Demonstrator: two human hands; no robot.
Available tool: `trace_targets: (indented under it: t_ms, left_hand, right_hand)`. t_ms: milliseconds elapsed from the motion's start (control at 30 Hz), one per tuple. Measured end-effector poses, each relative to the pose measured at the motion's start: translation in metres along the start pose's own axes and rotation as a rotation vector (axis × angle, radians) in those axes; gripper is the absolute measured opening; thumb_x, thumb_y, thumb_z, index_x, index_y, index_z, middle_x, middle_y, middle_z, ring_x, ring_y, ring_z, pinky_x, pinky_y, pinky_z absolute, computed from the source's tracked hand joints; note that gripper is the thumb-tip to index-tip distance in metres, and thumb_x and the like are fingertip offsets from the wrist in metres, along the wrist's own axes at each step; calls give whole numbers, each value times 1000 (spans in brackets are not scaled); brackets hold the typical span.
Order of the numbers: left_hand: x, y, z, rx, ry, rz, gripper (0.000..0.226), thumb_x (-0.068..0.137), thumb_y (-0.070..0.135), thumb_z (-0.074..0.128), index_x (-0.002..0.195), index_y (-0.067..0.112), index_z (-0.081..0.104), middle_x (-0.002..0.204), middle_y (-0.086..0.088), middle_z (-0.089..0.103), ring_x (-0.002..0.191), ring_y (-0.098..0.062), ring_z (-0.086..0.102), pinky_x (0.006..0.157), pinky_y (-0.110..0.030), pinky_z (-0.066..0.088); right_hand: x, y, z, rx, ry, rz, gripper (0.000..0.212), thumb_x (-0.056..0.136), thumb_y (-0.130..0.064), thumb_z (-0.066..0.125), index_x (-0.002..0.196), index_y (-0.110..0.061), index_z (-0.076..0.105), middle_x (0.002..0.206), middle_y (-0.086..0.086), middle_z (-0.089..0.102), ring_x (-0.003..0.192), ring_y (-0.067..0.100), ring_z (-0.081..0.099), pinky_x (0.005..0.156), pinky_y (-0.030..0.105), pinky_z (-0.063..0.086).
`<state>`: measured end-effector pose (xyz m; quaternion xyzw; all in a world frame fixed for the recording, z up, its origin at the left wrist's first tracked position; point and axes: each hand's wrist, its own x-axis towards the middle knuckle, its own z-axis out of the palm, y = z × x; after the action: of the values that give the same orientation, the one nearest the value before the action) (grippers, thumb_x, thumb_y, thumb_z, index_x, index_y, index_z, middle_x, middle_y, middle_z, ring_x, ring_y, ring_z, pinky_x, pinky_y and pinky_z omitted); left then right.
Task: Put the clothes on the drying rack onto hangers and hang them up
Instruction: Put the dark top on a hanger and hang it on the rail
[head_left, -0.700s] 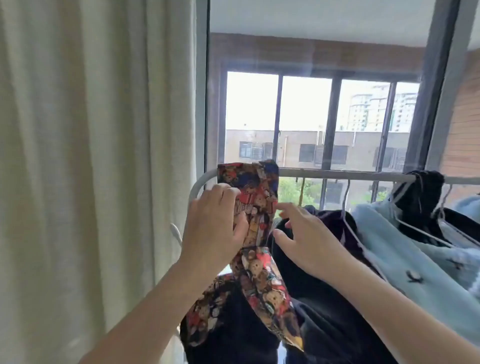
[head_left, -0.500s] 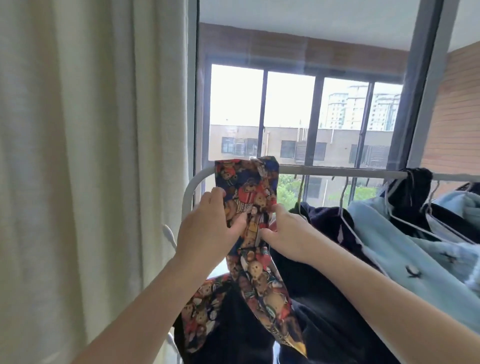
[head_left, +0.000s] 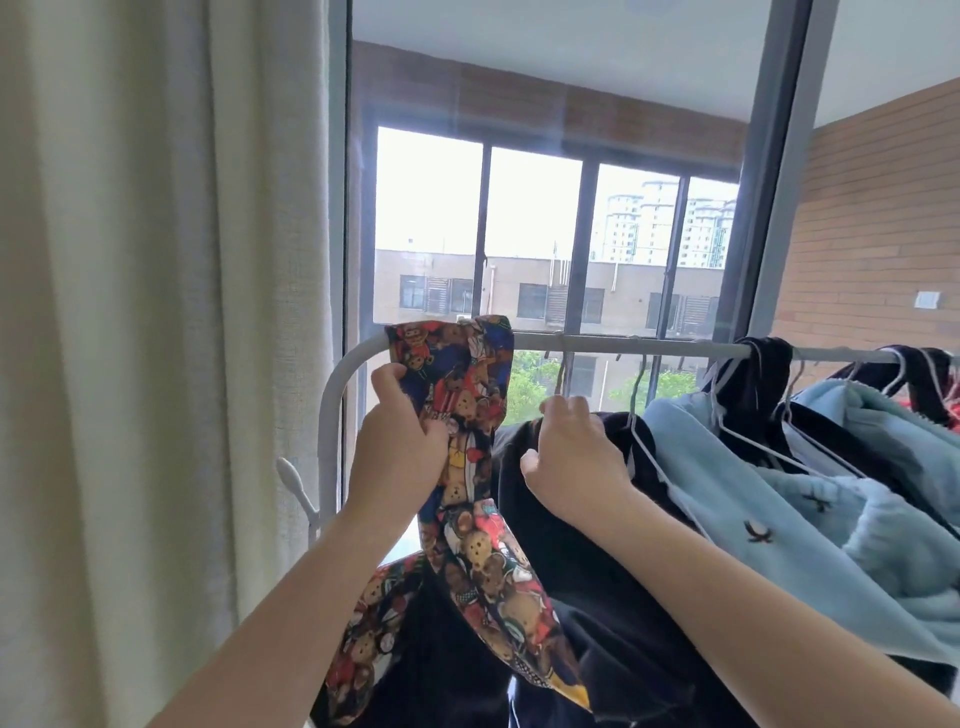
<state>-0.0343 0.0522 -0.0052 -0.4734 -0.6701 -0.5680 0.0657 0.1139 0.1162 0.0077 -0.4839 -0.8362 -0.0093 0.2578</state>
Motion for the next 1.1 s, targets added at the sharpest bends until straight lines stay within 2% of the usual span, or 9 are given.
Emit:
trace_targets:
  t_ms: [233, 300, 400, 500, 633, 733, 900, 1000, 1100]
  left_hand:
    - [15, 15, 2, -144, 24, -58, 51, 89, 30, 62, 126, 18, 29, 106, 9, 46, 89, -5, 49, 62, -6, 37]
    - [20, 18, 3, -143, 43, -43, 50, 88, 29, 63, 124, 18, 31, 107, 8, 46, 94, -7, 49, 67, -8, 39]
    - [28, 24, 4, -124, 36, -11, 49, 90, 24, 63, 128, 17, 33, 106, 9, 46, 94, -7, 49, 73, -13, 46]
    - [38, 34, 2, -138, 18, 4, 43, 91, 20, 59, 126, 17, 33, 94, 9, 49, 78, -2, 51, 51, -6, 41]
    - [42, 43, 0, -224, 48, 54, 37, 94, 16, 52, 127, 26, 38, 103, 8, 51, 80, 0, 51, 60, -5, 41]
    - [35, 45, 2, -271, 70, 135, 38, 96, 13, 48, 129, 32, 46, 113, 12, 50, 99, -1, 49, 72, 2, 38]
    - [14, 62, -5, -473, 83, 250, 34, 95, 1, 45, 111, 28, 57, 103, 18, 57, 92, 18, 52, 73, 1, 43]
    - [-5, 64, -7, -692, 97, 114, 39, 87, -10, 41, 101, 24, 57, 93, 10, 60, 81, 8, 58, 68, -12, 50]
    - [-27, 51, -3, -725, 36, -150, 26, 92, 8, 45, 108, 26, 54, 102, 4, 61, 86, -7, 62, 70, -26, 53]
  right_hand:
    - [42, 10, -3, 249, -132, 264, 50, 96, -15, 44, 138, -2, 20, 121, 12, 55, 97, 27, 54, 75, 34, 39]
    - [47, 12, -2, 235, -141, 257, 41, 97, -16, 43, 135, -2, 32, 108, 9, 54, 89, 24, 50, 74, 33, 40]
    - [51, 16, -5, 167, -54, 168, 15, 96, -16, 44, 109, -9, 50, 98, 6, 56, 87, 24, 54, 72, 31, 39]
    - [56, 19, -18, 163, 60, 94, 6, 93, -19, 46, 93, -14, 48, 90, 4, 53, 86, 26, 54, 72, 30, 38]
    - [55, 27, -32, 140, 127, 45, 27, 91, -23, 49, 65, -22, 41, 81, 4, 51, 82, 29, 52, 72, 29, 38]
    - [49, 36, -35, 112, 137, 10, 13, 91, -19, 47, 78, -17, 48, 82, 4, 53, 94, 32, 58, 73, 28, 37]
    - [33, 50, -42, 90, 168, 54, 13, 95, -21, 44, 99, -13, 55, 104, 12, 66, 102, 33, 59, 75, 31, 37]
    - [19, 52, -47, 88, 150, 66, 20, 96, -18, 43, 112, -11, 52, 106, 12, 66, 104, 33, 60, 76, 33, 37]
    - [2, 53, -48, 74, 108, 50, 14, 96, -19, 42, 107, -14, 49, 94, 9, 61, 96, 31, 58, 73, 32, 35]
